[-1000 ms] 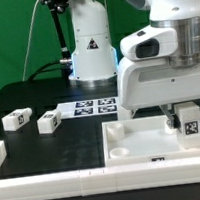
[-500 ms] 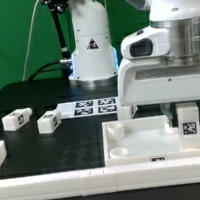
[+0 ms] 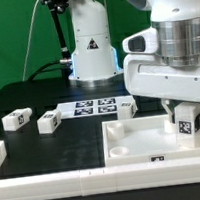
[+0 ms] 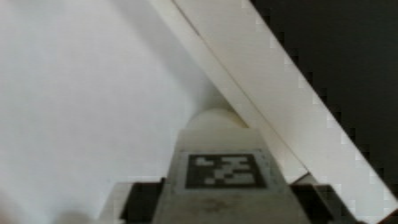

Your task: Assemble one leg

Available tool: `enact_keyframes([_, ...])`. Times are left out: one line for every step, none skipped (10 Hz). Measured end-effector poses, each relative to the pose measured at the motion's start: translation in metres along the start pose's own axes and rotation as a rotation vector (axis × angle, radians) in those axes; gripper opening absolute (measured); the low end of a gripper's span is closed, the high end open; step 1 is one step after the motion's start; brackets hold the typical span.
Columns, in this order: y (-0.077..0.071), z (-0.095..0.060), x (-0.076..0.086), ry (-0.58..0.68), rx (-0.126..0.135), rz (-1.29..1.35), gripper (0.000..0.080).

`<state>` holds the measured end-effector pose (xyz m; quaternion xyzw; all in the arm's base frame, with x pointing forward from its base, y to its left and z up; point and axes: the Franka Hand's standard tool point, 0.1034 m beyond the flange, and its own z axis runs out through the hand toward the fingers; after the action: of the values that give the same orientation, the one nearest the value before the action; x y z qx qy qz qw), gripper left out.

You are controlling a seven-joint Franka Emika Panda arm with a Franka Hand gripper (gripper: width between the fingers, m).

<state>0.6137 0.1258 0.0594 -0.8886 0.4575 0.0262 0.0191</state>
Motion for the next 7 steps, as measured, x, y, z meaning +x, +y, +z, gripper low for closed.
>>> enact_keyframes([-0.0009,0.0005,0.0001,-0.005,0.015,0.113,0.0288])
enact_keyframes([-0.0022,0.0006,-0.0003,-0.011,0.030,0.261,0.0288])
enact_keyframes([-0.0030,0.0003,-0.0010,-0.012,0.032,0.371,0.0288])
enact_keyframes([-0.0031,0.0002,-0.0012,-0.019,0.034,0.430,0.0288])
enact_keyframes([-0.0033,-0.0002,-0.0018,-0.023,0.030,0.515,0.0288])
enact_keyframes([-0.0034,0.0003,-0.0016,-0.023,0.032,0.524,0.0288])
enact_keyframes([-0.0031,0.0002,-0.0020,-0.025,0.027,0.466,0.0404])
